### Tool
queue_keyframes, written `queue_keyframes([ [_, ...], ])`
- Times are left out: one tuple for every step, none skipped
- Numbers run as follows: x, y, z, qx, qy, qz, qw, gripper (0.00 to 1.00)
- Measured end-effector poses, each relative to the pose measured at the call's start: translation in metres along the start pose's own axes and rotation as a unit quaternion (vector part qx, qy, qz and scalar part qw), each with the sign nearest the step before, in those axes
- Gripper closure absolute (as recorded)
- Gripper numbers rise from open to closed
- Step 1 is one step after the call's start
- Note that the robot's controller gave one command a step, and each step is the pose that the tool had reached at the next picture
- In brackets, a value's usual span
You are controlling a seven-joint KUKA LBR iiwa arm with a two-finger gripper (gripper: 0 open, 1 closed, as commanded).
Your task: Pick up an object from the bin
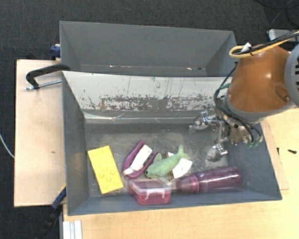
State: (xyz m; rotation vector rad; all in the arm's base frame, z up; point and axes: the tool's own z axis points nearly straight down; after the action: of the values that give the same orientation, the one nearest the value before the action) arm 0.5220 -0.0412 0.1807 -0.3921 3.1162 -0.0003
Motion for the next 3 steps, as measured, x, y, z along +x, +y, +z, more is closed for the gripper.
queue_keyframes([
  [-0.005,0.014,-0.001,0.000,-0.0007,-0.015,0.9999,0.00],
  [0.002,-0.014,0.032,-0.001,-0.0023,0.026,0.9997,0.00],
  [-0.014,0.034,0.107,0.000,0.0009,-0.046,0.9989,1.00],
])
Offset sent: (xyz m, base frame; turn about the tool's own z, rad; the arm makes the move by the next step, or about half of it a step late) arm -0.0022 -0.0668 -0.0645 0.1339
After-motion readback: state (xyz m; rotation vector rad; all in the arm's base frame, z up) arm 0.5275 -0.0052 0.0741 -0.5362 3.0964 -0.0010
